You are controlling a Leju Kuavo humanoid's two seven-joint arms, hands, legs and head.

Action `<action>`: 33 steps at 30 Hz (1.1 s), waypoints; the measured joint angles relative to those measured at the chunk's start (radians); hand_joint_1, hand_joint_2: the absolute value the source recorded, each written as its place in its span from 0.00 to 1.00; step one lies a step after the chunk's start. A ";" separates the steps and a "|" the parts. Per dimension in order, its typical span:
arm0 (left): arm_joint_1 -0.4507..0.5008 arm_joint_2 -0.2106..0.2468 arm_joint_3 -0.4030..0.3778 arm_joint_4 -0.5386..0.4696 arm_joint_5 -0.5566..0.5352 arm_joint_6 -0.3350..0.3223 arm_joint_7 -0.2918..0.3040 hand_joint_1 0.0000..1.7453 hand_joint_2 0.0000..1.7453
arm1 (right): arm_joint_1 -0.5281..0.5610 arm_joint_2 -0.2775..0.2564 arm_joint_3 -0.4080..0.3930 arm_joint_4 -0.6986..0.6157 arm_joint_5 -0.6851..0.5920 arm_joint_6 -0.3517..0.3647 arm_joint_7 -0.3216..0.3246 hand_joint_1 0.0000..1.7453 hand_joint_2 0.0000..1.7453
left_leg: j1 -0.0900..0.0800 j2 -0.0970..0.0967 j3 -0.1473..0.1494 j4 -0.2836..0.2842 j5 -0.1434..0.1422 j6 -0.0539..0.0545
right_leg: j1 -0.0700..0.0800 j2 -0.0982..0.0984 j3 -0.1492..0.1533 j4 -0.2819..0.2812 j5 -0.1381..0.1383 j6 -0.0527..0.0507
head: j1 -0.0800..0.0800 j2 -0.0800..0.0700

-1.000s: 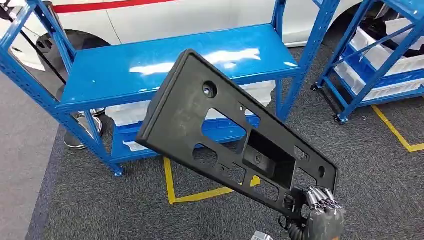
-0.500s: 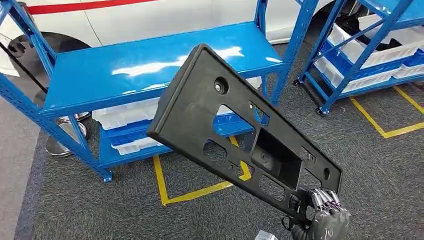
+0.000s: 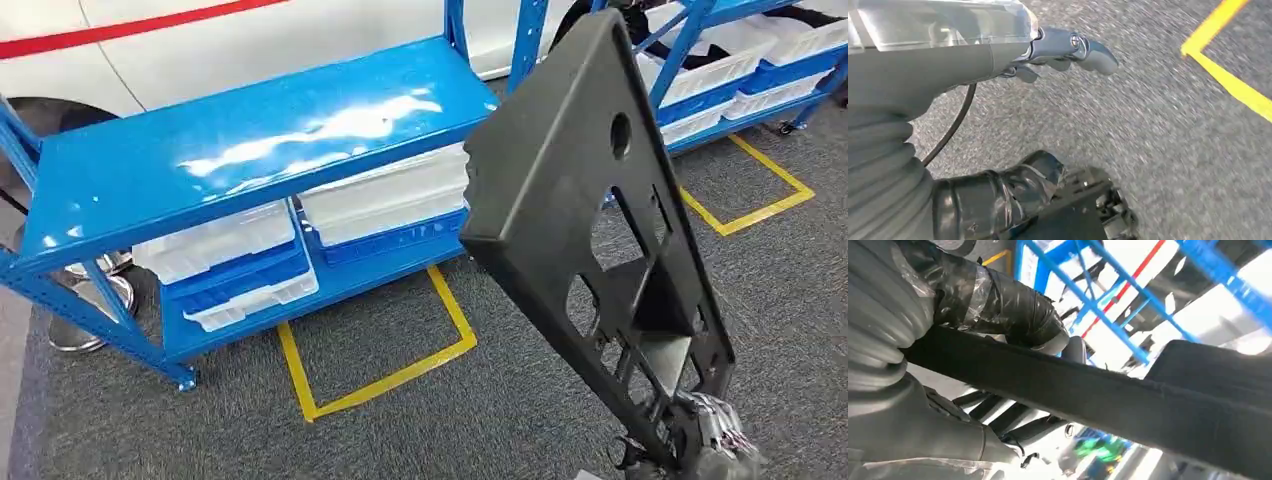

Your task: Take the parts from the cabinet and place them on the table.

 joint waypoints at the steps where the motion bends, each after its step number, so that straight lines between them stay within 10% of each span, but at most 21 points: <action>1: 0.001 -0.001 0.001 0.000 0.000 0.000 0.000 0.00 1.00 | 0.000 0.008 -0.001 0.000 -0.007 0.000 -0.002 1.00 1.00 | 0.002 -0.015 -0.031 0.070 -0.041 -0.003 | 0.000 0.007 -0.003 0.000 0.002 -0.004 | 0.000 0.000; 4: 0.006 -0.002 0.007 0.000 0.000 0.000 0.003 0.00 1.00 | 0.005 0.025 -0.010 0.000 -0.031 0.000 -0.006 1.00 1.00 | 0.003 -0.025 -0.116 0.252 -0.100 -0.004 | 0.005 0.041 -0.006 0.001 0.005 -0.008 | 0.000 0.000; 7: 0.006 -0.002 0.011 0.000 0.000 0.000 0.004 0.00 1.00 | 0.013 0.039 -0.016 0.002 -0.040 0.000 -0.007 1.00 1.00 | 0.003 -0.038 -0.035 0.079 0.018 0.006 | 0.005 0.078 -0.002 0.001 0.006 -0.006 | 0.000 0.000; 9: 0.007 -0.002 0.015 0.000 0.000 0.000 0.004 0.00 1.00 | 0.014 0.047 -0.019 0.003 -0.047 0.000 -0.008 1.00 1.00 | 0.003 -0.119 0.019 -0.044 0.050 0.016 | 0.007 0.097 -0.004 0.003 0.009 0.001 | 0.001 0.000; 13: 0.003 -0.002 0.016 0.000 0.000 0.001 0.001 0.00 1.00 | 0.023 0.051 -0.021 0.003 -0.051 0.000 -0.008 1.00 1.00 | -0.002 -0.084 0.028 -0.072 0.057 0.029 | -0.002 0.139 -0.017 -0.008 0.027 0.030 | 0.001 0.000; 16: 0.003 -0.005 0.016 0.000 0.000 0.001 0.000 0.00 1.00 | 0.024 0.051 -0.023 0.003 -0.054 0.000 -0.009 1.00 1.00 | 0.003 -0.043 0.031 -0.093 0.073 0.047 | 0.004 0.040 -0.062 0.092 -0.051 0.034 | 0.004 0.000; 19: 0.006 -0.005 0.016 0.000 0.000 0.001 0.000 0.00 1.00 | 0.026 0.051 -0.024 0.003 -0.054 0.000 -0.010 1.00 1.00 | -0.001 0.000 0.026 -0.090 0.071 0.050 | -0.001 0.026 -0.146 0.282 -0.129 0.044 | 0.004 0.000; 22: 0.004 -0.006 0.016 0.000 -0.003 0.001 0.000 0.00 1.00 | 0.027 0.051 -0.026 0.003 -0.056 0.000 -0.009 1.00 1.00 | 0.000 0.039 0.031 -0.086 0.063 0.044 | -0.005 0.005 -0.056 0.133 -0.034 0.049 | 0.004 0.000; 24: 0.004 -0.008 0.016 0.000 -0.003 0.000 0.000 0.00 1.00 | 0.025 0.051 -0.026 0.002 -0.056 0.000 -0.010 1.00 1.00 | -0.007 0.056 0.033 -0.077 0.051 0.032 | 0.005 -0.068 0.018 0.000 -0.016 0.044 | 0.004 0.000; 29: -0.002 -0.009 0.016 0.000 -0.003 0.001 0.004 0.00 1.00 | 0.033 0.052 -0.028 -0.002 -0.070 0.000 -0.010 1.00 1.00 | -0.006 0.085 0.035 -0.069 0.035 0.009 | 0.005 -0.017 0.012 -0.014 -0.003 0.008 | 0.000 0.000; 31: -0.001 -0.010 0.016 0.000 -0.003 0.001 0.005 0.00 1.00 | 0.033 0.056 -0.029 -0.005 -0.072 -0.001 -0.010 1.00 1.00 | 0.002 -0.005 0.004 0.016 -0.024 0.001 | 0.003 0.000 0.010 -0.016 0.000 0.000 | 0.000 0.000; 33: 0.003 -0.010 0.016 0.000 -0.003 0.001 0.006 0.00 1.00 | 0.033 0.059 -0.030 -0.005 -0.072 -0.001 -0.010 1.00 1.00 | 0.004 -0.024 -0.076 0.183 -0.096 -0.003 | 0.004 0.024 0.008 -0.015 0.002 -0.005 | 0.000 0.000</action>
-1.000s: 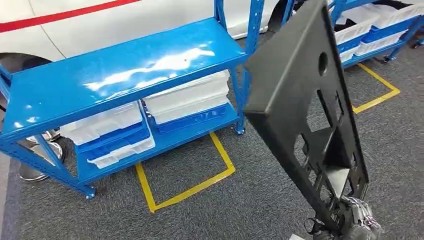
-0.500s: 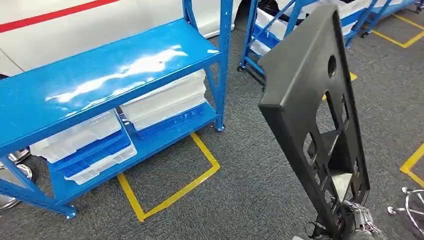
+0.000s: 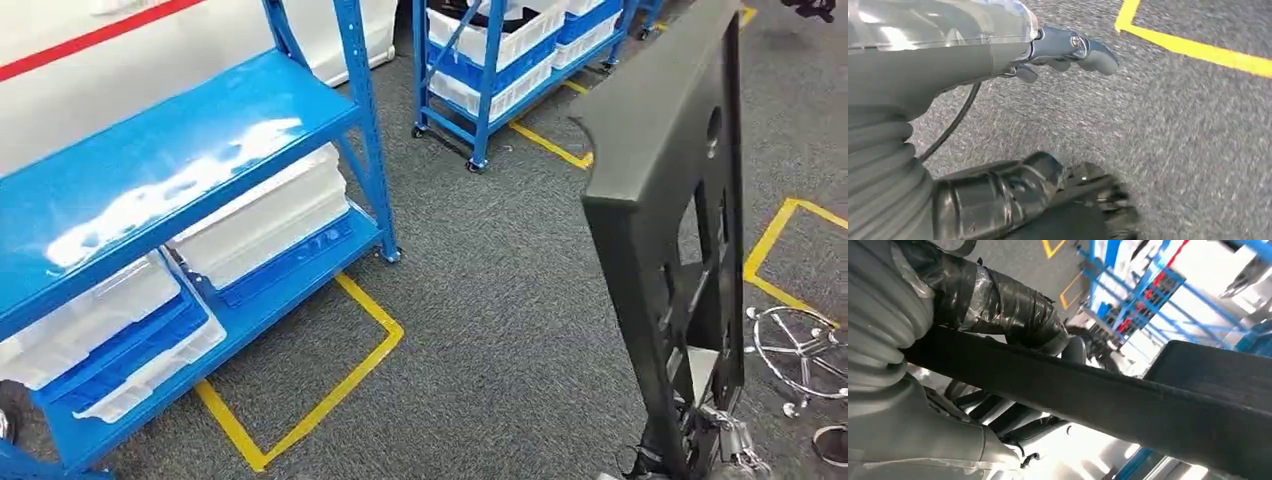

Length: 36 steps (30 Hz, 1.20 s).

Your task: Take the parts from the cabinet and place them on the table.

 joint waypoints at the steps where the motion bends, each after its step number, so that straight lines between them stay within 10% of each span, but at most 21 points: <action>1: 0.002 0.000 0.000 0.000 0.000 0.000 0.000 0.00 1.00 | 0.001 0.000 -0.001 0.000 0.000 0.000 0.000 1.00 1.00 | 0.000 -0.001 -0.030 0.056 -0.010 -0.001 | 0.001 0.013 -0.001 0.001 0.000 0.000 | 0.000 0.000; 4: 0.003 0.000 0.000 0.000 0.000 0.000 0.003 0.00 1.00 | 0.003 0.000 -0.003 0.000 0.000 0.000 0.000 1.00 1.00 | 0.000 -0.006 0.014 -0.060 0.093 0.007 | 0.001 0.055 0.004 0.004 0.000 0.000 | 0.000 0.000; 5: 0.002 0.000 0.000 0.000 0.000 0.000 0.003 0.00 1.00 | 0.003 0.000 -0.003 0.000 -0.001 0.000 0.000 1.00 1.00 | 0.001 -0.022 0.058 -0.155 0.141 0.011 | 0.000 0.068 0.007 0.005 0.000 0.001 | 0.000 0.000; 7: 0.004 0.000 0.001 0.000 0.000 0.001 0.003 0.00 1.00 | 0.002 0.001 -0.003 0.000 -0.002 0.000 0.000 1.00 1.00 | 0.005 -0.092 0.092 -0.244 0.150 0.016 | 0.004 0.087 -0.001 0.011 0.002 0.010 | 0.000 0.000; 11: -0.001 -0.002 0.001 0.000 0.000 0.002 0.003 0.00 1.00 | 0.009 0.001 -0.003 -0.002 -0.002 0.000 0.000 1.00 1.00 | 0.012 -0.052 0.097 -0.266 0.167 0.038 | -0.002 0.120 -0.011 0.005 0.015 0.040 | 0.001 0.000; 13: -0.002 -0.002 0.001 0.000 0.000 0.002 0.002 0.00 1.00 | 0.008 0.001 -0.003 -0.002 -0.002 0.000 0.000 1.00 1.00 | 0.006 -0.027 0.098 -0.272 0.173 0.052 | 0.003 0.036 -0.043 0.068 -0.039 0.041 | 0.006 0.000; 15: 0.002 -0.002 0.001 0.000 0.000 0.001 0.002 0.00 1.00 | 0.007 0.001 -0.003 -0.001 -0.003 0.000 0.000 1.00 1.00 | 0.000 0.001 0.094 -0.271 0.173 0.054 | 0.001 0.007 -0.108 0.216 -0.116 0.047 | 0.006 0.000; 17: 0.004 -0.002 0.002 0.000 0.000 0.002 0.002 0.00 1.00 | 0.008 0.001 -0.003 -0.001 -0.006 0.000 0.000 1.00 1.00 | -0.002 0.030 0.091 -0.270 0.172 0.054 | -0.004 0.001 -0.141 0.293 -0.134 0.052 | 0.006 0.000; 20: 0.000 -0.002 0.002 0.000 0.000 0.002 0.002 0.00 1.00 | 0.008 0.001 -0.004 -0.001 -0.012 0.000 0.000 1.00 1.00 | -0.002 0.064 0.094 -0.268 0.168 0.050 | -0.006 -0.021 -0.036 0.118 -0.035 0.051 | 0.006 0.000; 22: 0.000 -0.003 0.002 0.000 0.000 0.002 0.002 0.00 1.00 | 0.006 0.001 -0.004 -0.001 -0.013 0.000 0.000 1.00 1.00 | -0.010 0.083 0.097 -0.262 0.160 0.039 | 0.010 -0.090 0.032 -0.008 -0.023 0.038 | 0.006 0.000; 26: -0.006 -0.003 0.002 0.000 0.000 0.002 0.002 0.00 1.00 | 0.011 0.001 -0.005 -0.005 -0.016 0.000 0.000 1.00 1.00 | -0.012 0.115 0.105 -0.261 0.156 0.020 | 0.004 -0.043 0.021 -0.014 -0.011 0.022 | 0.006 0.000; 29: -0.003 -0.003 0.002 0.000 -0.001 0.002 0.002 0.00 1.00 | 0.009 0.002 -0.006 -0.010 -0.016 0.000 0.000 1.00 1.00 | -0.001 0.015 0.059 -0.149 0.073 0.006 | -0.002 -0.018 0.023 -0.019 -0.004 0.007 | 0.005 0.000; 32: 0.003 -0.003 0.004 0.000 -0.001 0.002 0.003 0.00 1.00 | 0.010 0.006 -0.006 -0.010 -0.016 0.000 0.000 1.00 1.00 | 0.000 0.000 -0.028 0.042 -0.003 0.002 | 0.000 0.015 0.018 -0.015 -0.003 0.005 | 0.005 0.000; 34: 0.004 -0.003 0.005 0.000 -0.001 0.002 0.003 0.00 1.00 | 0.011 0.006 -0.008 -0.010 -0.016 0.000 0.000 1.00 1.00 | 0.006 -0.002 -0.011 0.002 0.053 0.000 | -0.001 0.046 0.016 -0.008 -0.003 0.005 | 0.005 0.000; 36: 0.002 -0.002 0.005 0.000 -0.001 0.003 0.003 0.00 1.00 | 0.011 0.007 -0.011 -0.010 -0.016 0.000 0.000 1.00 1.00 | 0.013 -0.035 0.070 -0.171 0.146 0.001 | -0.004 0.073 0.015 0.000 -0.005 0.009 | 0.005 0.000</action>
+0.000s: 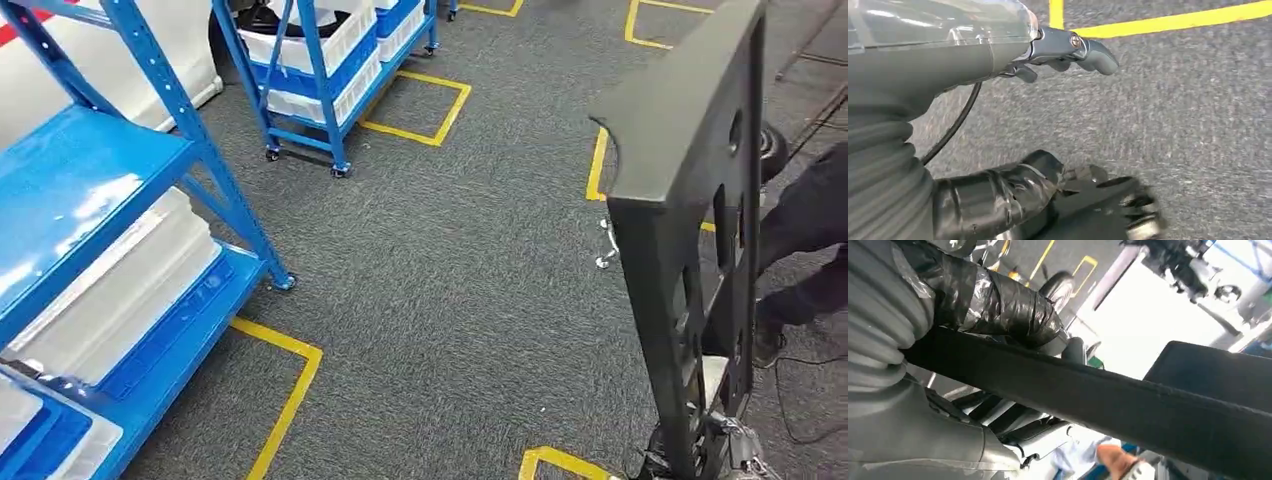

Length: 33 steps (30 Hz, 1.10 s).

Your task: Take the parts from the cabinet and place them on the table.

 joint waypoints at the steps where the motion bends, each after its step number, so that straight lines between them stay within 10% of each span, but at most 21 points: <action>1: 0.002 0.000 0.001 0.000 0.000 0.000 0.000 0.00 1.00 | 0.000 0.000 0.000 0.000 0.000 0.000 0.000 1.00 1.00 | 0.005 -0.050 0.021 -0.051 0.001 0.002 | -0.001 0.008 -0.004 0.004 -0.001 0.003 | 0.000 0.000; 2: 0.002 0.000 0.002 0.000 0.000 0.000 0.000 0.00 1.00 | -0.001 0.000 -0.001 -0.001 -0.001 0.000 0.000 1.00 1.00 | 0.005 -0.066 0.026 -0.075 -0.007 0.003 | 0.003 0.022 -0.013 0.014 -0.001 0.013 | 0.001 0.000; 6: -0.001 -0.001 0.002 0.000 0.001 0.000 0.002 0.00 1.00 | 0.004 0.002 -0.004 -0.008 -0.001 0.000 0.000 1.00 1.00 | 0.005 -0.020 0.025 -0.080 0.007 0.027 | -0.003 0.052 -0.029 0.008 0.012 0.040 | 0.000 0.000; 9: -0.003 -0.002 0.002 0.000 -0.001 0.000 0.001 0.00 1.00 | 0.005 0.002 -0.006 -0.009 -0.001 0.000 0.000 1.00 1.00 | 0.000 0.022 0.024 -0.085 0.012 0.044 | 0.003 -0.066 -0.090 0.142 -0.079 0.045 | 0.003 0.000; 12: 0.002 -0.001 0.003 0.000 -0.001 0.000 0.001 0.00 1.00 | 0.005 0.002 -0.007 -0.008 -0.001 0.000 0.000 1.00 1.00 | -0.005 0.066 0.023 -0.084 0.009 0.047 | -0.002 -0.075 -0.146 0.275 -0.124 0.052 | 0.003 0.000; 15: -0.001 -0.001 0.003 0.000 -0.002 0.000 0.001 0.00 1.00 | 0.006 0.002 -0.008 -0.008 -0.004 0.000 0.000 1.00 1.00 | -0.005 0.104 0.029 -0.082 0.002 0.042 | -0.001 -0.096 -0.040 0.096 -0.017 0.047 | 0.004 0.000; 17: -0.001 -0.002 0.003 0.000 -0.002 0.000 0.001 0.00 1.00 | 0.004 0.002 -0.009 -0.009 -0.004 0.000 0.000 1.00 1.00 | -0.015 0.122 0.033 -0.077 -0.005 0.032 | 0.022 -0.169 0.007 -0.001 -0.015 0.033 | 0.004 0.000; 21: -0.007 -0.002 0.004 0.000 -0.002 0.000 0.002 0.00 1.00 | 0.008 0.003 -0.010 -0.017 -0.006 0.000 0.000 1.00 1.00 | -0.019 0.162 0.043 -0.081 -0.011 0.014 | 0.013 -0.123 0.000 -0.007 -0.008 0.012 | 0.003 0.000; 23: -0.008 -0.001 0.005 0.000 -0.002 0.000 0.001 0.00 1.00 | 0.007 0.003 -0.011 -0.019 -0.007 0.000 0.000 1.00 1.00 | -0.009 0.067 0.022 -0.026 -0.055 0.003 | 0.006 -0.104 0.001 -0.013 -0.003 0.004 | 0.002 0.000; 27: 0.002 -0.001 0.008 0.000 -0.002 0.000 0.002 0.00 1.00 | 0.007 0.008 -0.011 -0.019 -0.007 0.000 0.000 1.00 1.00 | -0.007 0.035 -0.102 0.228 -0.154 -0.001 | 0.006 -0.054 -0.003 -0.011 0.000 -0.004 | 0.002 0.000; 30: 0.001 0.001 0.009 0.000 -0.003 0.000 0.003 0.00 1.00 | 0.007 0.008 -0.011 -0.019 -0.007 0.000 0.000 1.00 1.00 | -0.007 0.021 -0.031 0.057 -0.027 0.006 | 0.005 -0.011 0.003 -0.007 -0.001 -0.002 | 0.002 0.000; 31: 0.001 0.001 0.009 0.000 -0.003 0.000 0.003 0.00 1.00 | 0.007 0.008 -0.011 -0.019 -0.007 0.000 0.000 1.00 1.00 | -0.004 -0.015 0.001 -0.021 0.011 0.010 | 0.004 0.000 0.002 -0.005 -0.002 0.000 | 0.002 0.000; 32: 0.002 0.001 0.010 0.000 -0.003 0.000 0.003 0.00 1.00 | 0.005 0.008 -0.011 -0.019 -0.007 0.000 0.000 1.00 1.00 | -0.004 -0.052 0.012 -0.052 0.001 0.014 | 0.010 0.009 -0.003 0.001 -0.004 0.006 | 0.002 0.000; 33: 0.002 0.001 0.010 0.000 -0.003 0.000 0.002 0.00 1.00 | 0.004 0.008 -0.011 -0.019 -0.007 0.000 0.000 1.00 1.00 | -0.001 -0.047 0.016 -0.069 -0.003 0.015 | 0.008 0.022 -0.010 0.004 -0.001 0.012 | 0.002 0.000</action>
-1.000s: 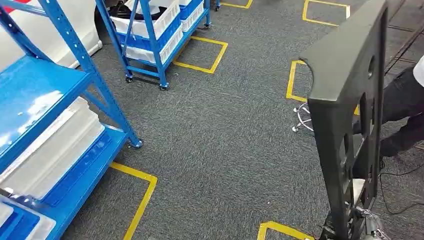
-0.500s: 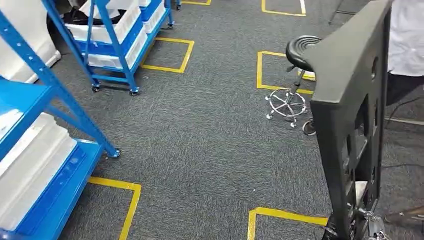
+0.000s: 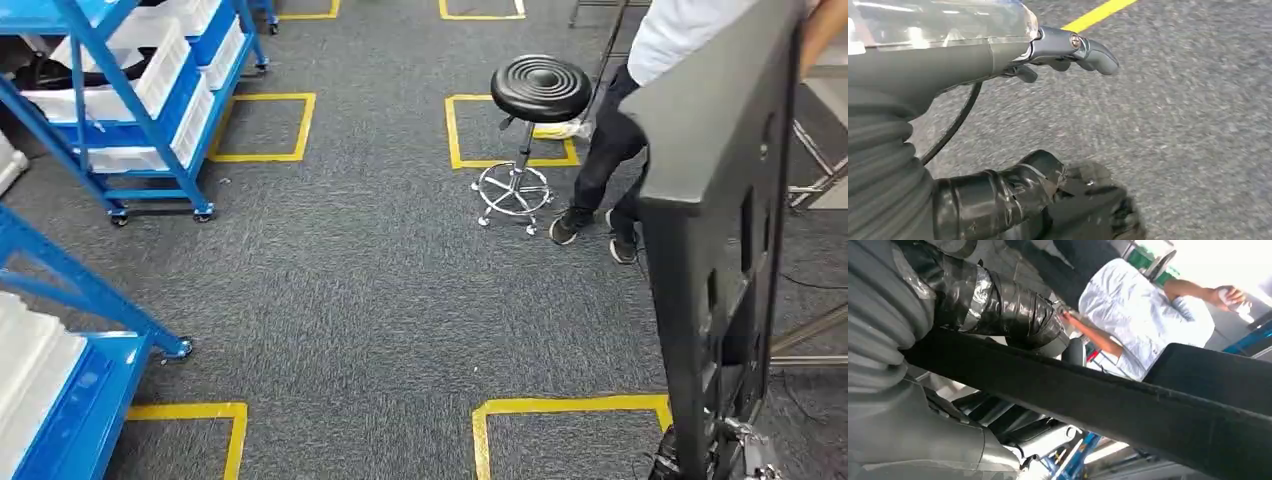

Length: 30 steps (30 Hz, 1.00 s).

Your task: Take the parts from the cabinet and place them on the table.

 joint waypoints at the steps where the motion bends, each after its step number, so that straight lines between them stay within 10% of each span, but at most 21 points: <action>1: -0.001 0.000 0.000 0.000 0.000 0.000 -0.001 0.00 1.00 | 0.001 0.000 0.000 0.000 0.000 0.000 0.000 1.00 1.00 | -0.004 0.008 0.001 0.002 0.001 0.002 | -0.004 0.005 -0.004 -0.003 0.004 0.007 | 0.000 0.000; 3: -0.004 0.000 0.000 0.000 -0.002 0.000 -0.001 0.00 1.00 | 0.004 0.000 0.000 0.000 0.000 0.000 0.000 1.00 1.00 | -0.003 0.028 0.002 -0.004 0.008 0.015 | -0.004 0.027 -0.010 -0.008 0.012 0.020 | 0.000 0.000; 6: -0.004 -0.001 0.000 0.000 -0.003 0.000 -0.001 0.00 1.00 | 0.002 0.000 -0.005 0.000 0.001 0.000 0.000 1.00 1.00 | -0.001 0.066 0.005 -0.016 0.015 0.032 | -0.001 -0.071 -0.053 0.094 -0.061 0.031 | 0.003 0.000; 9: 0.001 -0.001 0.001 0.000 -0.005 0.000 0.000 0.00 1.00 | 0.003 0.000 -0.008 0.001 0.001 0.000 0.000 1.00 1.00 | -0.005 0.109 0.004 -0.014 0.011 0.036 | -0.005 -0.094 -0.147 0.293 -0.140 0.039 | 0.003 0.000; 12: -0.003 0.000 0.001 0.000 -0.006 -0.002 -0.001 0.00 1.00 | 0.003 0.000 -0.012 0.001 0.001 0.000 0.000 1.00 1.00 | -0.007 0.144 0.012 -0.014 0.005 0.033 | -0.007 -0.108 -0.066 0.146 -0.039 0.034 | 0.003 0.000; 14: -0.003 0.000 0.001 0.000 -0.006 -0.003 -0.004 0.00 1.00 | 0.000 0.000 -0.012 0.001 0.001 0.000 0.000 1.00 1.00 | -0.011 0.162 0.022 -0.014 -0.002 0.026 | 0.007 -0.188 0.018 -0.007 -0.009 0.020 | 0.003 0.000; 18: -0.009 0.000 0.001 0.000 -0.006 -0.007 -0.012 0.00 1.00 | 0.003 0.000 -0.012 0.000 0.000 0.000 0.000 1.00 1.00 | -0.017 0.203 0.031 -0.017 -0.006 0.009 | 0.017 -0.149 0.007 -0.015 -0.002 0.005 | 0.002 0.000; 19: -0.010 0.001 0.001 0.000 -0.006 -0.008 -0.014 0.00 1.00 | 0.004 0.000 -0.012 0.000 0.000 0.000 0.000 1.00 1.00 | -0.017 0.190 0.027 -0.013 -0.016 0.000 | 0.000 -0.138 0.016 -0.027 0.005 -0.002 | 0.002 0.000; 21: -0.010 0.002 0.001 0.000 -0.006 -0.008 -0.015 0.00 1.00 | 0.002 0.000 -0.012 0.000 -0.002 -0.001 0.000 1.00 1.00 | -0.011 0.097 -0.002 0.069 -0.074 -0.005 | -0.002 -0.121 0.015 -0.030 0.008 -0.012 | 0.001 0.000; 24: -0.004 0.002 0.002 0.000 -0.006 -0.008 -0.015 0.00 1.00 | 0.002 0.002 -0.012 0.000 -0.003 0.000 0.000 1.00 1.00 | -0.009 0.081 -0.111 0.293 -0.164 -0.012 | 0.000 -0.084 0.011 -0.027 0.009 -0.014 | 0.001 0.000; 26: 0.000 0.003 0.003 0.000 -0.006 -0.009 -0.014 0.00 1.00 | 0.003 0.003 -0.012 0.000 -0.003 0.000 0.000 1.00 1.00 | -0.007 0.081 -0.110 0.273 -0.113 -0.012 | -0.001 -0.053 0.011 -0.021 0.009 -0.014 | 0.001 0.000; 28: -0.003 0.005 0.003 0.000 -0.008 -0.011 -0.014 0.00 1.00 | 0.003 0.003 -0.012 0.000 -0.005 0.000 0.000 1.00 1.00 | -0.004 0.062 -0.039 0.105 -0.013 -0.008 | -0.002 -0.024 0.011 -0.014 0.006 -0.010 | 0.001 0.000; 30: -0.001 0.005 0.005 0.000 -0.008 -0.011 -0.013 0.00 1.00 | 0.001 0.003 -0.012 0.000 -0.008 0.000 0.000 1.00 1.00 | 0.004 -0.031 -0.002 0.003 -0.001 -0.001 | 0.003 -0.003 -0.001 0.001 0.001 0.001 | 0.002 0.000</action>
